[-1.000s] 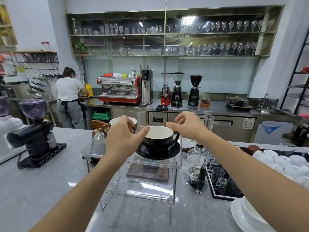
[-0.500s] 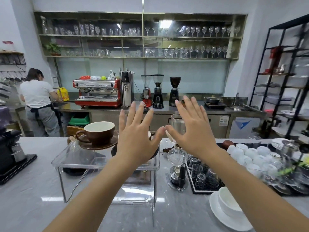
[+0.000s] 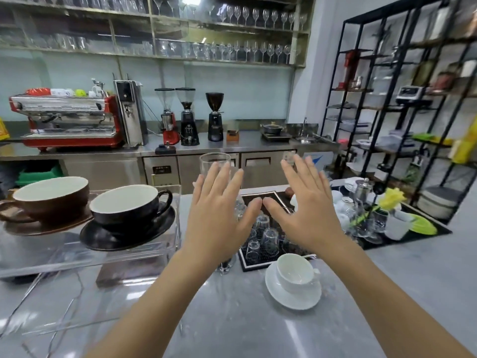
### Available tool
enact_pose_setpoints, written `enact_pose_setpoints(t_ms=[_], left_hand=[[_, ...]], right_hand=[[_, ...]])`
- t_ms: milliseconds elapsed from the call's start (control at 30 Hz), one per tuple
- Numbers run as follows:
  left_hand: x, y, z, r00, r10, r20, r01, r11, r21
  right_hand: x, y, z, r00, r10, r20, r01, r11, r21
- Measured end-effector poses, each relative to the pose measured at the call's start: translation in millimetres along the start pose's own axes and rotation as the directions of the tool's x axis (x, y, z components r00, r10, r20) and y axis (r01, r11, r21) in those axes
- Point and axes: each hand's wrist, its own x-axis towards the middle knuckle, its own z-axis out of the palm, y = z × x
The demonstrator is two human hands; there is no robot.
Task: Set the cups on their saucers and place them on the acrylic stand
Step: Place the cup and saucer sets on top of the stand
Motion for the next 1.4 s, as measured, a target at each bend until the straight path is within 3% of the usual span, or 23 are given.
enact_pose_setpoints(t_ms=[333,700,1067,1400], left_hand=[[-16,25,83,0.982,-0.068,0.178,0.084,0.993,-0.08],[-50,24,168,0.885,-0.261,0.387,0.27,0.962,0.031],[-75,21,225,0.797,-0.438,0.415,0.45,0.89,0.074],[-85,24,240,0.693,-0.595,0.407,0.657,0.754,-0.017]], right_hand=[[-38,92,30,0.98,0.094,0.176,-0.097,0.995,0.011],[-81,175,94,0.902,0.132,0.412,-0.158,0.987,0.03],[-103,220,138,0.798,0.177,0.576,-0.269,0.96,0.079],[-108,231,145,0.718,0.264,0.644,-0.522,0.816,0.248]])
